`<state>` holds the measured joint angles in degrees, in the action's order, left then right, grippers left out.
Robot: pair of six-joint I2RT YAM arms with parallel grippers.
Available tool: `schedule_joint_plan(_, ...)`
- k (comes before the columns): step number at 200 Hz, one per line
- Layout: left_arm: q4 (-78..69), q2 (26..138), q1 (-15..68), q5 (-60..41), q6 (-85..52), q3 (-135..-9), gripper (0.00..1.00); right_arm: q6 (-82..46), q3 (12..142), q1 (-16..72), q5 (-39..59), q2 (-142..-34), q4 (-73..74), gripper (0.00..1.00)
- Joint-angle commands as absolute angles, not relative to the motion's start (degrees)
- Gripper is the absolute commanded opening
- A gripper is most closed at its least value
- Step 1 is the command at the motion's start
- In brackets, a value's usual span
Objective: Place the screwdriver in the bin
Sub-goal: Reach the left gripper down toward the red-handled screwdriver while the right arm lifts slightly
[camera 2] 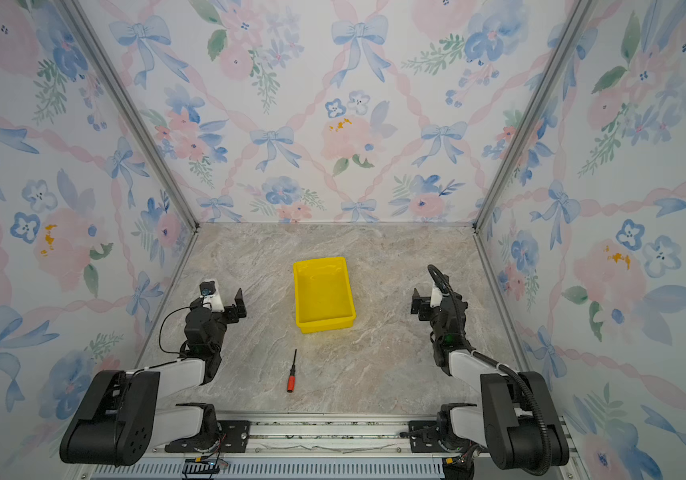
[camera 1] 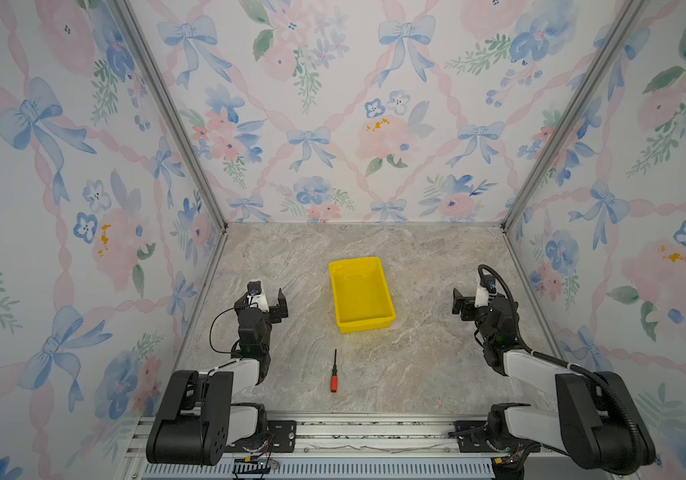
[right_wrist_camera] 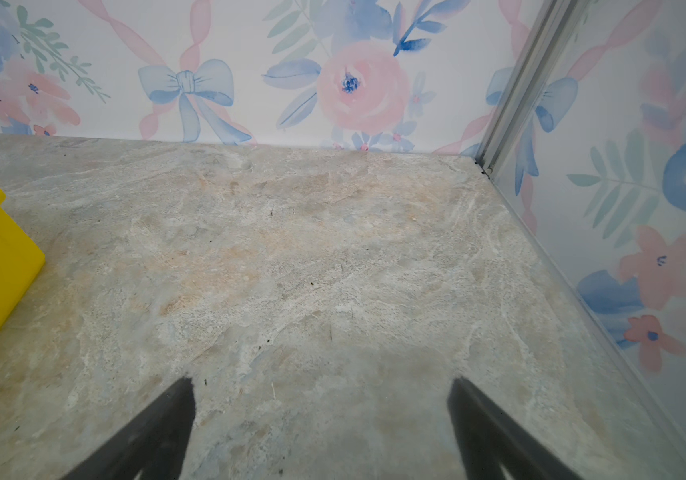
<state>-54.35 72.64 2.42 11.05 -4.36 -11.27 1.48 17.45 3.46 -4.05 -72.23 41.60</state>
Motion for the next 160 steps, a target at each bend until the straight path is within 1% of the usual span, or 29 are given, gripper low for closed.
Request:
schedule_joint_plan(1,-51.4,70.0,3.0,13.6,-7.3,-10.4,0.97,0.0,18.8,4.0,-4.8,-69.8,37.1,0.97)
schedule_joint_plan(30,-41.6,63.9,3.1,12.6,-9.3,-13.3,0.97,0.0,20.0,8.0,-9.5,-59.6,26.5,0.97)
schedule_joint_plan(49,-32.0,60.5,3.3,12.8,-11.9,-17.1,0.97,-2.9,25.2,10.5,-13.7,-54.2,12.5,0.97)
schedule_joint_plan(70,-20.9,58.5,3.4,11.9,-17.4,-21.6,0.97,-8.5,31.6,12.6,-18.6,-51.0,-2.2,0.97)
schedule_joint_plan(94,-11.0,56.6,3.5,6.7,-22.1,-25.9,0.97,-13.0,36.6,15.7,-20.0,-49.1,-12.6,0.97)
schedule_joint_plan(122,1.1,55.4,4.1,0.4,-27.3,-32.4,0.97,-17.0,43.2,18.7,-19.3,-50.9,-23.2,0.97)
schedule_joint_plan(142,11.1,55.8,7.3,1.3,-28.9,-37.6,0.97,-16.8,46.1,22.0,-19.3,-52.5,-26.3,0.97)
schedule_joint_plan(160,16.6,55.7,11.2,3.5,-30.2,-39.5,0.97,-16.7,47.6,24.3,-19.3,-53.7,-27.1,0.97)
